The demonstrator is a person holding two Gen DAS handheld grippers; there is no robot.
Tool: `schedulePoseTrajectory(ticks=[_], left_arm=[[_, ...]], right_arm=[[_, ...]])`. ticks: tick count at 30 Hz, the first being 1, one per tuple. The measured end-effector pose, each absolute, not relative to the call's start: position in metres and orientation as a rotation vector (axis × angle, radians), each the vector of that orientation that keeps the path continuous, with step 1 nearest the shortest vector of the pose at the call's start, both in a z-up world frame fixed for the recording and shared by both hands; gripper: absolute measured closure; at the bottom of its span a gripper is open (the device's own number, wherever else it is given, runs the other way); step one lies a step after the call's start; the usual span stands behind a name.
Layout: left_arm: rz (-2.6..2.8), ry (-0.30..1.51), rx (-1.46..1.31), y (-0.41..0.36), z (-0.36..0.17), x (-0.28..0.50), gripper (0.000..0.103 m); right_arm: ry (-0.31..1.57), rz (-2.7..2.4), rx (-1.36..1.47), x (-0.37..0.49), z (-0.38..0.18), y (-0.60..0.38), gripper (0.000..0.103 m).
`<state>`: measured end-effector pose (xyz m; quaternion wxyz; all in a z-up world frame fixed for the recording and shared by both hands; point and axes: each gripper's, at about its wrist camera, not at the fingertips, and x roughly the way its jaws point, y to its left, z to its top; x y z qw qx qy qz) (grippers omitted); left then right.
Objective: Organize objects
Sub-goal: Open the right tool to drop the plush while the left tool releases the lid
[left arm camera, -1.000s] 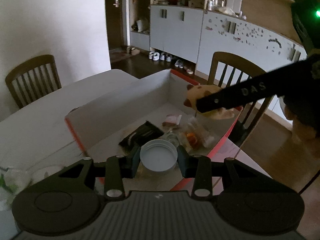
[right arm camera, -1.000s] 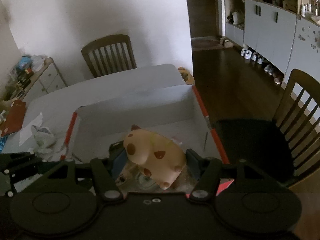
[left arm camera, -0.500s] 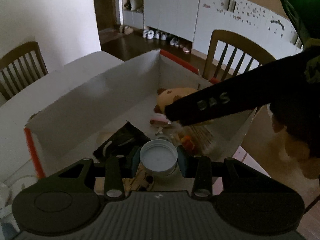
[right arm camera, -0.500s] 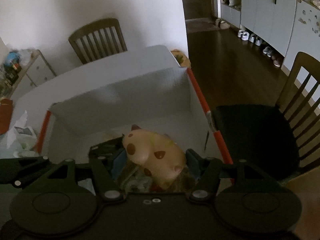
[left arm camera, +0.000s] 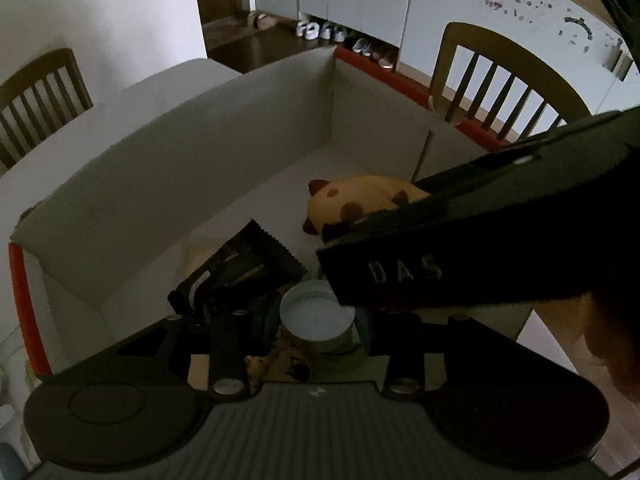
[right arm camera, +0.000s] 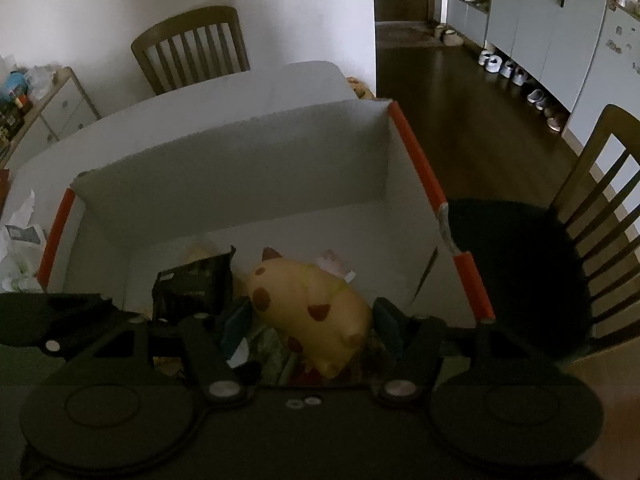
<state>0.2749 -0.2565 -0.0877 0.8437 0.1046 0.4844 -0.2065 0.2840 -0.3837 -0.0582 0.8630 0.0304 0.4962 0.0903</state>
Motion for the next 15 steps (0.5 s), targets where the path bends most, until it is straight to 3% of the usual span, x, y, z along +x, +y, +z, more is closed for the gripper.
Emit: schedulePoseTrajectory(ticks=[10, 12, 15], left_arm=[[-0.433, 1.088, 0.229, -0.2569, -0.0923, 0.2774, 0.065], [-0.427, 1.092, 0.223, -0.2546, -0.0918, 0.2765, 0.061], [-0.415, 1.076, 0.205, -0.2503, -0.0871, 0.2736, 0.044]], right_arm=[[1.054, 0.189, 0.072, 0.2826, -0.0628, -0.3823, 0.034], [1.055, 0.190, 0.077, 0.2823, -0.0622, -0.3833, 0.034], [1.054, 0.194, 0.082, 0.2806, -0.0609, -0.3846, 0.033]])
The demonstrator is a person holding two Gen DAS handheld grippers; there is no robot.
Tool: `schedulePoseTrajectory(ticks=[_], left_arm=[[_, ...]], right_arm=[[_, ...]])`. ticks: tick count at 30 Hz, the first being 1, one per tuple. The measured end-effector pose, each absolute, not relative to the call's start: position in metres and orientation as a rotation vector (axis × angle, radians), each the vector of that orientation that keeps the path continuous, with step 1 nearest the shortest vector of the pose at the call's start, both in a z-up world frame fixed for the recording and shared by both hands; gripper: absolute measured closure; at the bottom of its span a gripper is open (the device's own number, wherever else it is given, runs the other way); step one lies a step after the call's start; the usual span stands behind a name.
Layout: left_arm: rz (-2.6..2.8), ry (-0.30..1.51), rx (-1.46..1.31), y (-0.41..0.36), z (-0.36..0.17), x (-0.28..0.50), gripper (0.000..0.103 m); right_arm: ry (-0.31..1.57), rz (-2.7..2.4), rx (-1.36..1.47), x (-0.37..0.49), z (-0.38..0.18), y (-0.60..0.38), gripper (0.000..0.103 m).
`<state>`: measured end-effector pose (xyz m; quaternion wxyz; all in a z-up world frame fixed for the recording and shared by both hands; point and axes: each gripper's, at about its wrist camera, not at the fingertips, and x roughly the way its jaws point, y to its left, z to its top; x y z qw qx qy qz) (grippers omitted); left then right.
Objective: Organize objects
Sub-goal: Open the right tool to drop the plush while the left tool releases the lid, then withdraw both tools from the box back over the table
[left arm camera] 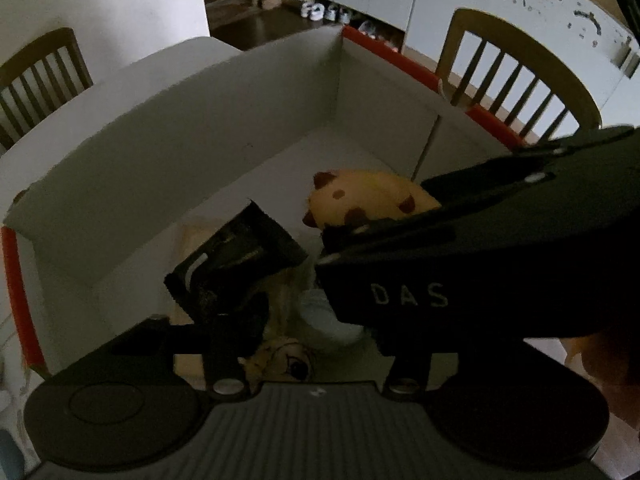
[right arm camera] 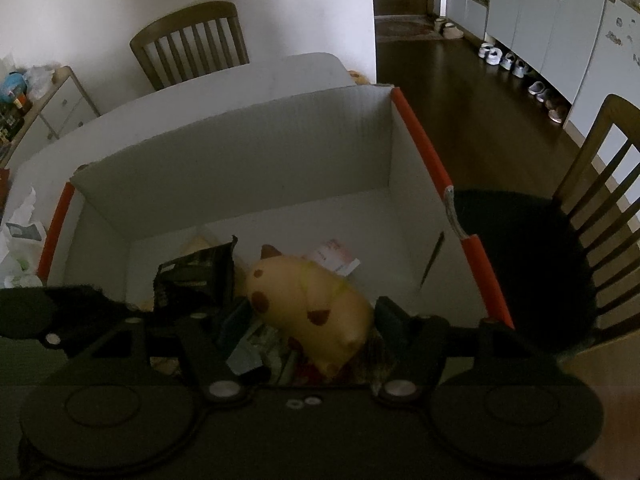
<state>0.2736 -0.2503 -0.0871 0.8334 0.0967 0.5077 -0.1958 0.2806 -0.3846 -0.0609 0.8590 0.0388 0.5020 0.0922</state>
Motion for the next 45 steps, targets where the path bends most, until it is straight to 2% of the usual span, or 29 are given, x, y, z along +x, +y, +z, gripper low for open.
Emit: schedulePoseTrajectory(ticks=[2, 7, 21, 23, 45], left_arm=[[-0.416, 1.061, 0.179, -0.244, -0.084, 0.271, 0.038], [-0.425, 1.043, 0.132, -0.232, -0.078, 0.263, 0.038], [-0.462, 0.961, 0.112, -0.226, -0.054, 0.244, 0.037], [-0.462, 0.949, 0.105, -0.222, -0.050, 0.241, 0.037], [-0.437, 0.811, -0.009, -0.114, -0.003, 0.192, 0.036]], right_arm=[[1.048, 0.197, 0.081, 0.278, -0.059, -0.385, 0.030], [1.028, 0.203, 0.093, 0.274, -0.052, -0.388, 0.021], [0.962, 0.207, 0.129, 0.252, -0.018, -0.399, 0.011], [0.953, 0.213, 0.131, 0.247, -0.012, -0.399, 0.007], [0.871, 0.250, 0.112, 0.197, 0.029, -0.333, 0.001]])
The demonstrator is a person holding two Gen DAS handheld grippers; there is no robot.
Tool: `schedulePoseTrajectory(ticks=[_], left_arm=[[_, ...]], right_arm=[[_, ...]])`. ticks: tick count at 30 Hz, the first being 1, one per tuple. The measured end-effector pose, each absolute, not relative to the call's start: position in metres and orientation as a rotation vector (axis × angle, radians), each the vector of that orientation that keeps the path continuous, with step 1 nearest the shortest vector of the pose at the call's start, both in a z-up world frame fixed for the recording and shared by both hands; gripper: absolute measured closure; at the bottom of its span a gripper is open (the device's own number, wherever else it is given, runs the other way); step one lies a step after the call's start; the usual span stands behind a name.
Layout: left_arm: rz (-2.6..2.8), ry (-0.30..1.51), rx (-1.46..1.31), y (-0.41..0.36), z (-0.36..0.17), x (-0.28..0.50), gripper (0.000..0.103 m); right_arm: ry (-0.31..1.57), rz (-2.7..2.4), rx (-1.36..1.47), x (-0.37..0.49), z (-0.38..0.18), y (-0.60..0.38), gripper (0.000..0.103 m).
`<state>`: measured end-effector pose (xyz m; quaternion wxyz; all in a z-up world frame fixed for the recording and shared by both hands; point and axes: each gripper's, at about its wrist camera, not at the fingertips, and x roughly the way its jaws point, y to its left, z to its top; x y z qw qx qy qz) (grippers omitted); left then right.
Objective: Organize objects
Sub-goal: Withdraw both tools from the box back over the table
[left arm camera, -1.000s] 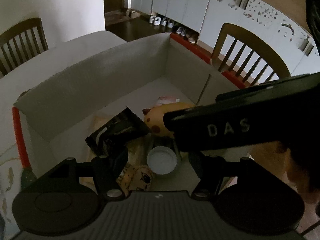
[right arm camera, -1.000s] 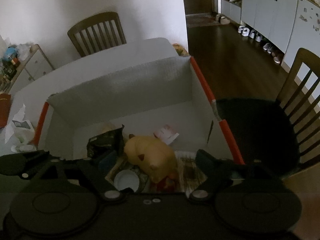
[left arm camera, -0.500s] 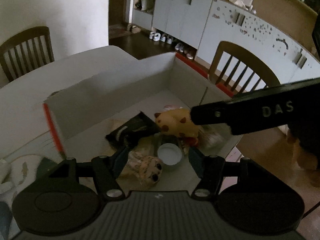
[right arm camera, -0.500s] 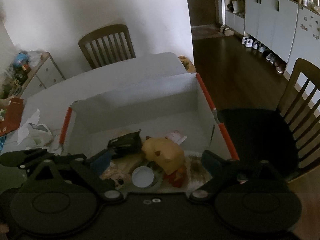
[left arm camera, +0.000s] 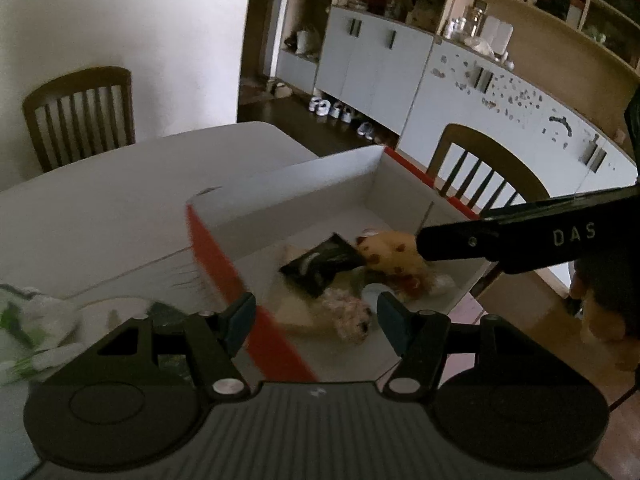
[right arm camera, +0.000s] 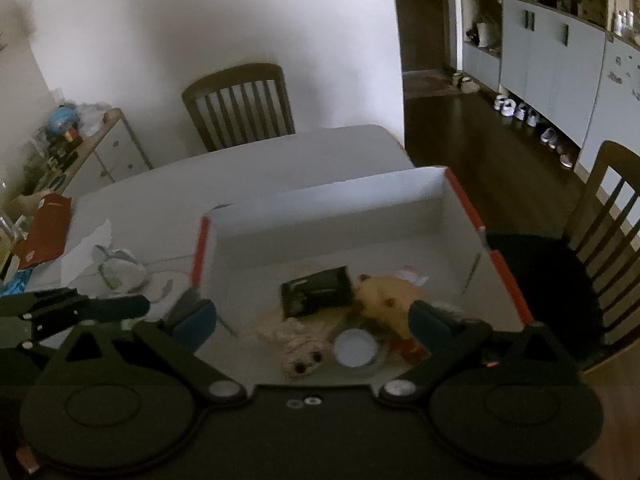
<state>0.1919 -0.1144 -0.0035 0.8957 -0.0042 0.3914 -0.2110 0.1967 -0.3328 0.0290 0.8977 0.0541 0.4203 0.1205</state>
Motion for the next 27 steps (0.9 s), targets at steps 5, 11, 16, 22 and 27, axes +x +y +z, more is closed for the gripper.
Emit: schedulePoseTrajectory(ticks=[5, 11, 16, 22, 27], left_arm=[[-0.410, 0.793, -0.015, -0.077, 0.000, 0.181, 0.025], [-0.355, 0.803, -0.032, -0.027, -0.005, 0.164, 0.025], [-0.309, 0.804, -0.037, 0.011, -0.011, 0.153, 0.021], [-0.274, 0.823, -0.065, 0.055, -0.022, 0.147, 0.020], [-0.245, 0.824, -0.076, 0.083, -0.032, 0.143, 0.013]], right_arm=[[0.857, 0.265, 0.099, 0.186, 0.032, -0.304, 0.000], [0.849, 0.291, 0.050, 0.172, 0.027, -0.263, 0.000], [0.875, 0.310, 0.042, 0.168, 0.021, -0.232, 0.000], [0.895, 0.325, 0.042, 0.167, 0.016, -0.201, 0.000], [0.907, 0.334, 0.014, 0.168, 0.010, -0.175, 0.000]])
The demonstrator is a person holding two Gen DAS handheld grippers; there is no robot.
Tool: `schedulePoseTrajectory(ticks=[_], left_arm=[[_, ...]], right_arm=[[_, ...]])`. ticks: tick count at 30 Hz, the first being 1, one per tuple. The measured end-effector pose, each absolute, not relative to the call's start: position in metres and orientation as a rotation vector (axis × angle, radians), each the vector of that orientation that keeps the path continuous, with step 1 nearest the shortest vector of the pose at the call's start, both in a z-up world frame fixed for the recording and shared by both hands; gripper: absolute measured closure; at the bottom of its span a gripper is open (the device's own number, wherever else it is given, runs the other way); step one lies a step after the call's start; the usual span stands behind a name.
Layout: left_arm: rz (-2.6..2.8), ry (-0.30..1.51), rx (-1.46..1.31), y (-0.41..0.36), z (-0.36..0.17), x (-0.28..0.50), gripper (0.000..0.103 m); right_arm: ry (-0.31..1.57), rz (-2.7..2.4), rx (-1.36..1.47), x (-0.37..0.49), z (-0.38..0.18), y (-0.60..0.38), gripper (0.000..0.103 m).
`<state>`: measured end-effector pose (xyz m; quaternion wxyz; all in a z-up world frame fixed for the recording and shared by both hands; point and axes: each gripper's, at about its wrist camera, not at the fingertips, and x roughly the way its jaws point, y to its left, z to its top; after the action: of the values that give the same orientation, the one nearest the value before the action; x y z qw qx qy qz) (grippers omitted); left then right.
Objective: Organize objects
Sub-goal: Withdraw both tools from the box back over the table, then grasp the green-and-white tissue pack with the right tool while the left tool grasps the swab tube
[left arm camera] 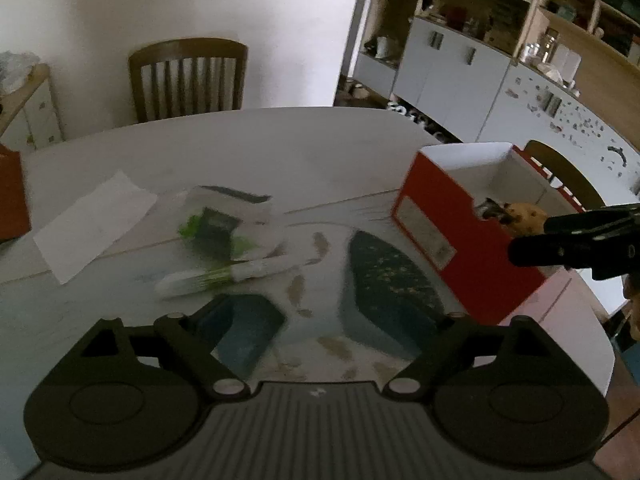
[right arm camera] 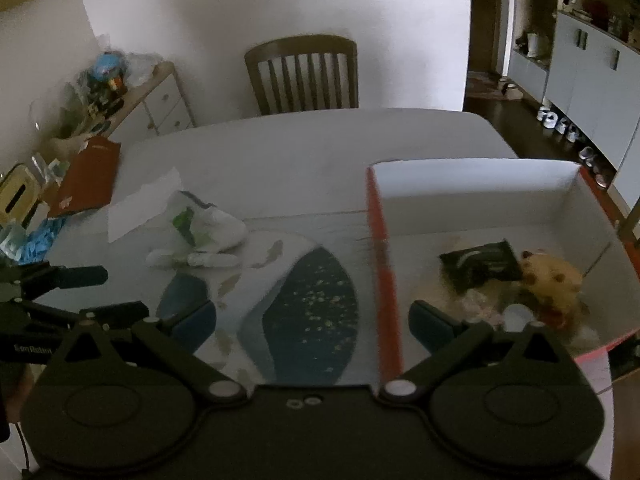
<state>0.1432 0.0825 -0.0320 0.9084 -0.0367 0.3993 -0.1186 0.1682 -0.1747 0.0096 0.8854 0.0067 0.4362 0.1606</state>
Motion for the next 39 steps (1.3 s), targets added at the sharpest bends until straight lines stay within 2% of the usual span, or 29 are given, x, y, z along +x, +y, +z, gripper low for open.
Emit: schedulePoseTrajectory(ticks=[13, 39], left_arm=[[-0.228, 0.819, -0.009, 0.129, -0.066, 0.166, 0.011], [-0.401, 0.863, 0.225, 0.148, -0.130, 0.246, 0.011]], right_arm=[[0.922, 0.374, -0.096, 0.201, -0.003, -0.117, 0.000], [0.975, 0.632, -0.339, 0.310, -0.056, -0.007, 0.001]])
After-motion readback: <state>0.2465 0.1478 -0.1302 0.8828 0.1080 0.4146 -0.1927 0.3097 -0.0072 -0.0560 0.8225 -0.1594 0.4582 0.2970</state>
